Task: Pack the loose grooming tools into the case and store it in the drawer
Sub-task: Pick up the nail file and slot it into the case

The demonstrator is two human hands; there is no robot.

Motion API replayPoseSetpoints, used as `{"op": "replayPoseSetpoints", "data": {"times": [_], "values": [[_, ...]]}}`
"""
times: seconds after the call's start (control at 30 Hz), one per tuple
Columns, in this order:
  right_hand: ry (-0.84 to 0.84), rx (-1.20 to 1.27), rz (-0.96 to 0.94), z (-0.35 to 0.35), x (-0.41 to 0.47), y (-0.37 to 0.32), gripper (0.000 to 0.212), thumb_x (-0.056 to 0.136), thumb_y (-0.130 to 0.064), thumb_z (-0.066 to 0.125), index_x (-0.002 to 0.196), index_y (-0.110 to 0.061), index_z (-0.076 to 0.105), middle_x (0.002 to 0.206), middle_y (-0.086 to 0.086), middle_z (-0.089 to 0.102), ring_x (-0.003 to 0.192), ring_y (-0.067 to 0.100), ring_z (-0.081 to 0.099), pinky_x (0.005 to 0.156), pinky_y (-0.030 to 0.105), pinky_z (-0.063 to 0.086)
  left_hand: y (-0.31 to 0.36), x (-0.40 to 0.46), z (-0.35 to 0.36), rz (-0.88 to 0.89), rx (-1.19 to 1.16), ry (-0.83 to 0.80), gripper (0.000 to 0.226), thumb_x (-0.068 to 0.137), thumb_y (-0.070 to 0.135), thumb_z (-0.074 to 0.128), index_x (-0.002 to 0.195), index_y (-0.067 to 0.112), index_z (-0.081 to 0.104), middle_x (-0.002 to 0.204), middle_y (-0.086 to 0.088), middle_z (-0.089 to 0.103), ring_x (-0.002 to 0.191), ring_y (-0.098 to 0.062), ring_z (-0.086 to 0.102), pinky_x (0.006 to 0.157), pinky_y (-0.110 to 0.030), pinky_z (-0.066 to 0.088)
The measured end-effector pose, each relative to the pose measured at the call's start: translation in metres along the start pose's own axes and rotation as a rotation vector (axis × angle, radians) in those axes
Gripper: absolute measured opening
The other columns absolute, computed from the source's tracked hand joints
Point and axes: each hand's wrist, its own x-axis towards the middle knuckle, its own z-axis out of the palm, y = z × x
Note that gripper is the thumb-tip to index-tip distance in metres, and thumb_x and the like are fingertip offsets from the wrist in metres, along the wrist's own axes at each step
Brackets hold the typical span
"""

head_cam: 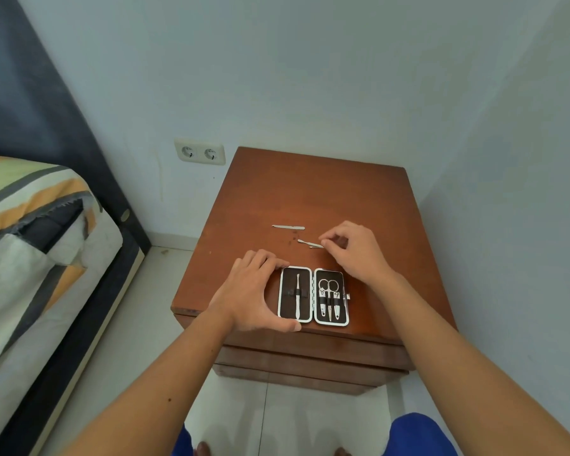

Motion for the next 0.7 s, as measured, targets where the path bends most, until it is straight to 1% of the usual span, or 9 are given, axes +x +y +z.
{"op": "replayPoseSetpoints", "data": {"times": [0.1, 0.17, 0.23, 0.37, 0.47, 0.53, 0.57, 0.63, 0.7], "values": [[-0.058, -0.065, -0.030, 0.009, 0.020, -0.013, 0.012, 0.097, -0.032, 0.069, 0.099, -0.032, 0.081, 0.101, -0.008, 0.068, 0.099, 0.022, 0.058, 0.092, 0.037, 0.045, -0.001, 0.000, 0.000, 0.000, -0.001, -0.003, 0.115, 0.050, 0.093, 0.075, 0.144, 0.031, 0.049, 0.128, 0.018, 0.041, 0.118, -0.008, 0.036, 0.105, -0.032, 0.035], [-0.113, -0.143, -0.066, 0.016, 0.029, -0.020, 0.013, 0.097, -0.034, 0.070, 0.102, -0.031, 0.081, 0.105, -0.007, 0.067, 0.103, 0.022, 0.056, 0.094, 0.039, 0.045, -0.001, 0.000, -0.001, -0.004, -0.003, -0.006, 0.115, 0.051, 0.094, 0.074, 0.144, 0.032, 0.049, 0.127, 0.018, 0.040, 0.117, -0.008, 0.036, 0.105, -0.032, 0.035], [-0.149, -0.201, -0.075, 0.019, 0.033, -0.024, 0.012, 0.095, -0.034, 0.073, 0.103, -0.028, 0.081, 0.106, -0.005, 0.066, 0.105, 0.021, 0.053, 0.091, 0.038, 0.046, -0.001, 0.000, -0.001, -0.005, -0.008, -0.009, 0.115, 0.051, 0.094, 0.074, 0.144, 0.031, 0.048, 0.127, 0.017, 0.040, 0.117, -0.008, 0.036, 0.106, -0.032, 0.036], [-0.177, -0.251, -0.111, 0.022, 0.036, -0.026, 0.006, 0.096, -0.030, 0.072, 0.094, -0.025, 0.076, 0.105, -0.006, 0.063, 0.104, 0.020, 0.052, 0.092, 0.040, 0.049, -0.001, 0.000, -0.001, -0.002, -0.018, -0.005, 0.116, 0.051, 0.093, 0.076, 0.145, 0.030, 0.049, 0.126, 0.016, 0.040, 0.117, -0.009, 0.037, 0.107, -0.033, 0.037], [-0.223, -0.278, -0.158, 0.021, 0.035, -0.028, 0.006, 0.101, -0.026, 0.064, 0.096, -0.025, 0.069, 0.103, -0.008, 0.057, 0.104, 0.018, 0.051, 0.093, 0.039, 0.048, -0.001, 0.000, -0.001, -0.002, -0.024, -0.007, 0.116, 0.052, 0.092, 0.076, 0.145, 0.030, 0.048, 0.127, 0.015, 0.039, 0.117, -0.009, 0.037, 0.107, -0.034, 0.038], [-0.200, -0.241, -0.176, 0.017, 0.033, -0.030, 0.007, 0.102, -0.024, 0.061, 0.097, -0.025, 0.065, 0.100, -0.010, 0.057, 0.098, 0.015, 0.053, 0.090, 0.036, 0.049, -0.001, -0.001, -0.001, -0.004, -0.028, -0.007, 0.115, 0.052, 0.092, 0.077, 0.145, 0.030, 0.048, 0.127, 0.015, 0.039, 0.117, -0.009, 0.037, 0.107, -0.034, 0.039], [-0.164, -0.184, -0.176, 0.014, 0.031, -0.031, 0.007, 0.102, -0.022, 0.061, 0.097, -0.025, 0.065, 0.097, -0.011, 0.059, 0.093, 0.013, 0.054, 0.086, 0.033, 0.049, -0.001, -0.001, -0.002, -0.006, -0.034, -0.006, 0.115, 0.052, 0.092, 0.077, 0.145, 0.030, 0.048, 0.127, 0.015, 0.039, 0.116, -0.009, 0.037, 0.107, -0.035, 0.040], [-0.086, -0.010, -0.141, 0.006, 0.026, -0.035, 0.007, 0.101, -0.018, 0.064, 0.097, -0.024, 0.066, 0.090, -0.012, 0.063, 0.081, 0.008, 0.058, 0.076, 0.024, 0.048, -0.001, -0.001, -0.002, -0.011, -0.046, -0.008, 0.114, 0.052, 0.093, 0.076, 0.143, 0.030, 0.048, 0.126, 0.016, 0.038, 0.116, -0.008, 0.036, 0.106, -0.035, 0.041], [-0.056, 0.160, -0.099, 0.000, 0.019, -0.039, 0.009, 0.098, -0.014, 0.068, 0.100, -0.022, 0.070, 0.089, -0.010, 0.067, 0.075, 0.002, 0.059, 0.073, 0.016, 0.047, 0.000, -0.001, -0.002, -0.019, -0.054, -0.002, 0.113, 0.051, 0.092, 0.077, 0.141, 0.031, 0.049, 0.124, 0.016, 0.038, 0.115, -0.009, 0.037, 0.106, -0.034, 0.042]]}}
